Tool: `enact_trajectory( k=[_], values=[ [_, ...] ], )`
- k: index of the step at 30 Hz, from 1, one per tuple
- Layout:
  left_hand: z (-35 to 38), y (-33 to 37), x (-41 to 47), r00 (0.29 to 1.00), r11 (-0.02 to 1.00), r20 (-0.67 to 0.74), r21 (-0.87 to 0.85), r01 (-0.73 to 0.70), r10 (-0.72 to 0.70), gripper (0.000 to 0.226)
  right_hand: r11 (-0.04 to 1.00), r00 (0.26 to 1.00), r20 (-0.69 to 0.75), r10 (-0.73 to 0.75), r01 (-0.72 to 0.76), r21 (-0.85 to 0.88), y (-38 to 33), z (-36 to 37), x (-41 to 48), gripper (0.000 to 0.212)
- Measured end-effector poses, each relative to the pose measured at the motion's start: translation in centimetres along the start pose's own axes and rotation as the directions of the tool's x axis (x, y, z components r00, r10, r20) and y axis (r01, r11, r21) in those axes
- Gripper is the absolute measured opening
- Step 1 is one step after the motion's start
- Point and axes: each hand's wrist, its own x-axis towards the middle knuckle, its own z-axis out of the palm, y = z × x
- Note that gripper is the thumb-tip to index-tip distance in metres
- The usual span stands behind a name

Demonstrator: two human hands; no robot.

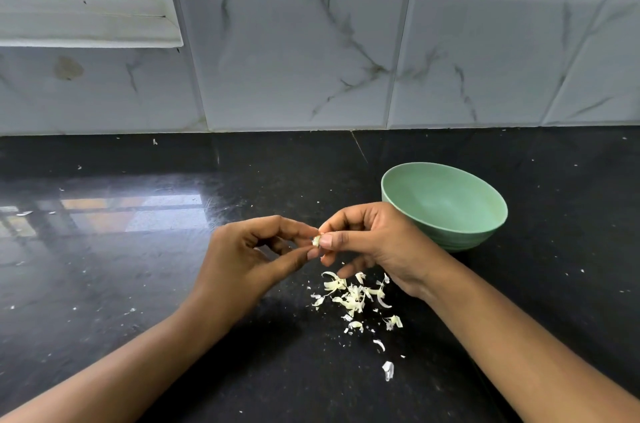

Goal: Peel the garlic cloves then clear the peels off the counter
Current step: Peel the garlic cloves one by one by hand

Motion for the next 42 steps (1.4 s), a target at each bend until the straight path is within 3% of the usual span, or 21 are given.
enact_trajectory(
  k=[5,17,21,24,28,35,42],
  values=[
    [-0.1,0.3,-0.1,0.996,0.993,-0.014,0.081,-0.091,0.093,0.017,0.992,0.992,0.085,0.094,-0.101,0.080,-0.3,-0.2,-0.1,0.004],
    [0.1,-0.2,-0.1,0.999,0.999,0.030,0.039,-0.025,0.024,0.018,0.995,0.993,0.079,0.090,-0.093,0.044,-0.4,0.0,-0.2,0.004],
    [0.3,-0.4,0.1,0.992,0.991,0.062,-0.067,0.116,-0.112,0.017,0.996,0.996,0.067,0.058,-0.062,0.065,-0.3,0.0,-0.2,0.006],
    [0.4,-0.4,0.2,0.952,0.941,0.203,-0.206,0.269,-0.227,0.012,0.997,0.998,0.054,0.020,-0.024,0.077,-0.2,0.1,-0.1,0.008],
    [0.4,-0.4,0.3,0.955,0.935,0.194,-0.232,0.267,-0.225,0.015,0.998,0.998,0.060,0.006,-0.010,0.058,0.0,0.1,0.1,0.009],
    [0.2,-0.5,0.0,0.995,0.999,0.089,0.001,0.054,-0.054,0.018,0.999,0.999,0.023,0.040,-0.041,0.016,-0.2,-0.4,0.0,0.015],
    [-0.1,-1.3,0.1,0.992,0.950,0.114,0.299,-0.084,0.052,0.021,0.996,0.998,0.021,0.055,-0.053,-0.074,0.8,0.3,0.5,0.007]
  ],
)
